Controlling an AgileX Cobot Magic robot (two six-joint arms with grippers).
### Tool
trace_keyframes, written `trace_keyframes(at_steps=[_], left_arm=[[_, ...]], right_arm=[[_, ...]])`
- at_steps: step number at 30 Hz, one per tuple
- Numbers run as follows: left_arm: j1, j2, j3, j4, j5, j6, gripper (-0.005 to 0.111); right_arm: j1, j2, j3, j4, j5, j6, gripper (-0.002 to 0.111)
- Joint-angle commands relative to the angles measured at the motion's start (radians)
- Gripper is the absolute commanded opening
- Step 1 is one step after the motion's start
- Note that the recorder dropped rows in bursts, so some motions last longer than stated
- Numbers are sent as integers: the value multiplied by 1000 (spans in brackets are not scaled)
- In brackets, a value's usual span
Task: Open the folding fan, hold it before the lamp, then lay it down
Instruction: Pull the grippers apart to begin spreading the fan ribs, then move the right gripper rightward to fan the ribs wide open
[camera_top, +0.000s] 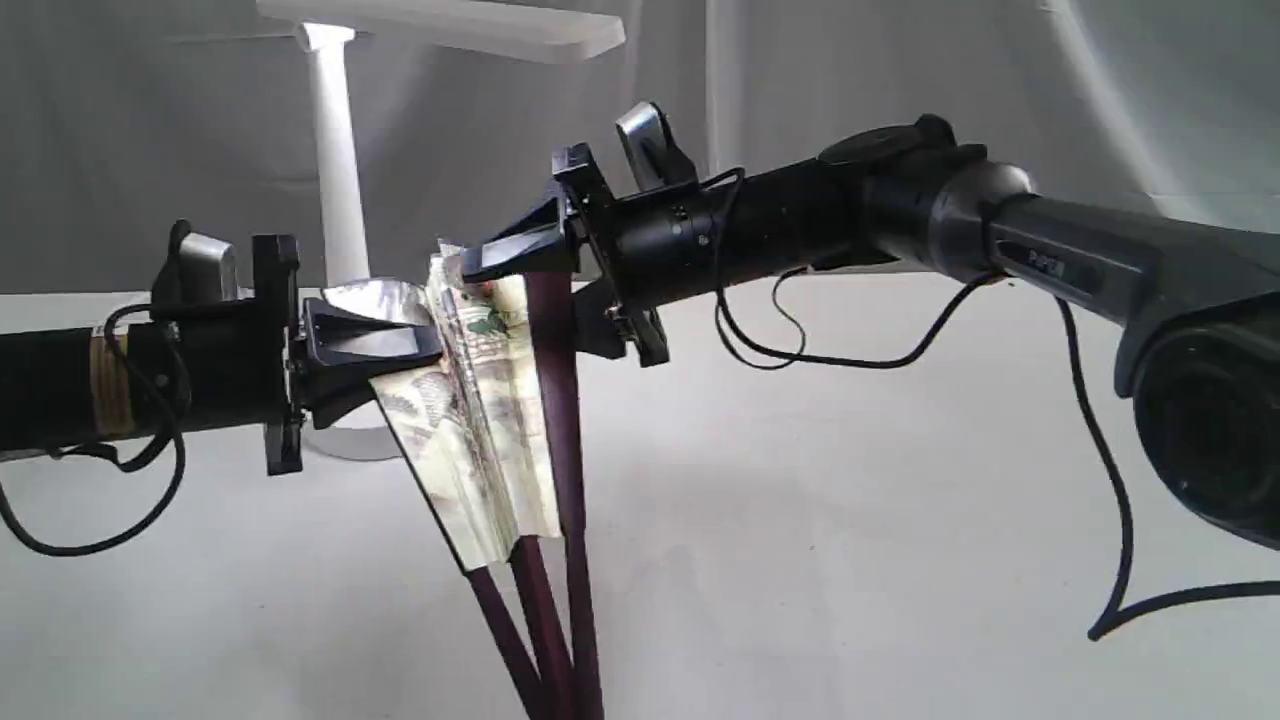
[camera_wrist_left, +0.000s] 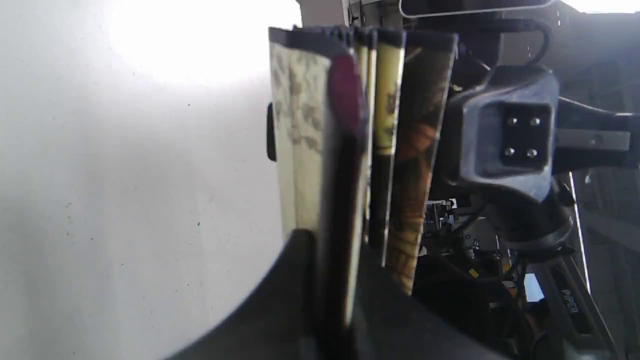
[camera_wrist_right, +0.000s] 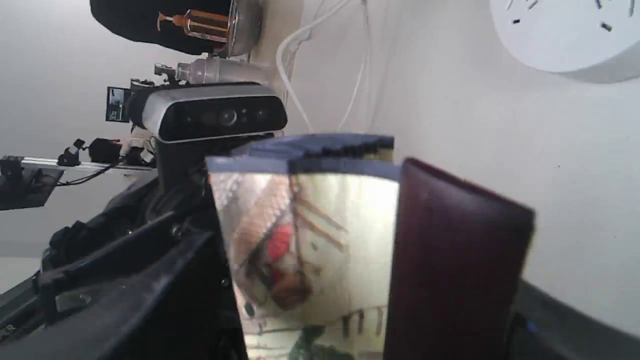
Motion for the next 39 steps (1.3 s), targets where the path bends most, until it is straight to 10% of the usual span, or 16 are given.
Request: trace_keyframes(at_steps=[1, 10, 39], left_arm=[[6, -12, 3, -20, -14, -24, 0], [6, -10, 3, -20, -14, -24, 0], [6, -10, 3, -22, -14, -22, 0]], right_arm=[[-1, -5, 0, -9, 2, -9, 49], [-1, -5, 0, -9, 2, -7, 0], [-149, -5, 0, 126, 2, -3, 0]])
